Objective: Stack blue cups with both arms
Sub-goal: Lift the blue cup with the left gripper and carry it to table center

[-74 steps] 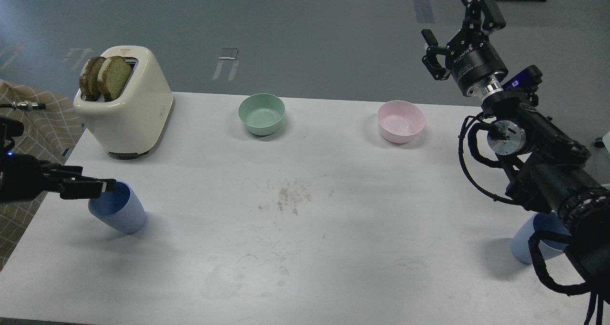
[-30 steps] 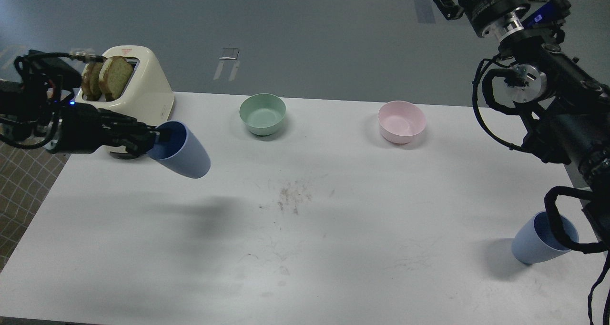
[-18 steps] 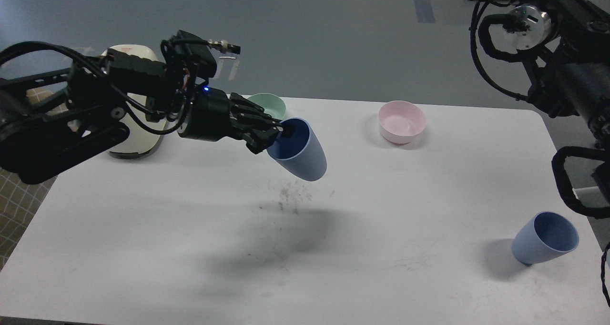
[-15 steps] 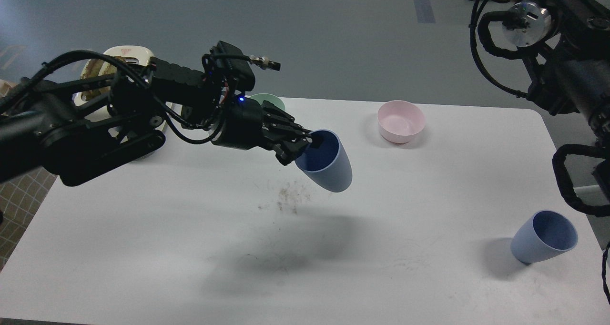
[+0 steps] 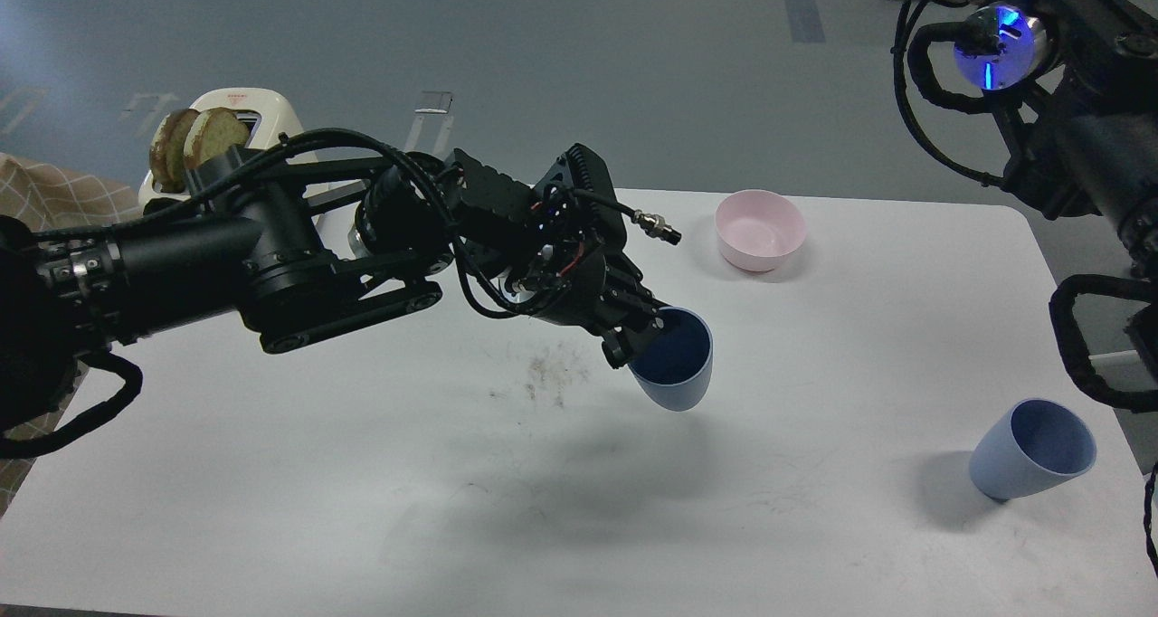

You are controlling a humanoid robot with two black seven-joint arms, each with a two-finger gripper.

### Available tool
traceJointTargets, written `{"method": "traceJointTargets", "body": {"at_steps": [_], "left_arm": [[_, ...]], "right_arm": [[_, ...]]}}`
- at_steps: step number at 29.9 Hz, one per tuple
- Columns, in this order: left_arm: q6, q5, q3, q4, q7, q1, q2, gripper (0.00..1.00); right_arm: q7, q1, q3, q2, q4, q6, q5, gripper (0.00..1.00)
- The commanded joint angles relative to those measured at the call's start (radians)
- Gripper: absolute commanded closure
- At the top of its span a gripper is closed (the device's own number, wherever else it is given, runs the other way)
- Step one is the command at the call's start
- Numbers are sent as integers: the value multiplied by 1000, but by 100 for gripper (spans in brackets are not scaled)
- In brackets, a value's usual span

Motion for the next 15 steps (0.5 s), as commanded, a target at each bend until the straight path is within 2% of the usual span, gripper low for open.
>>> {"method": "traceJointTargets", "body": {"at_steps": [1,8,15], "left_arm": [[0,3,44,46,0,-16,-48,100],[0,0,102,106,-5,-20,-53,100],[0,-5,150,106,-5,-16,-45,100]], "right_arm": [[0,-4,0,10,0,0,0,0],[0,-4,2,9,0,0,1,0],[0,-6,2,9,0,0,1,0]]}}
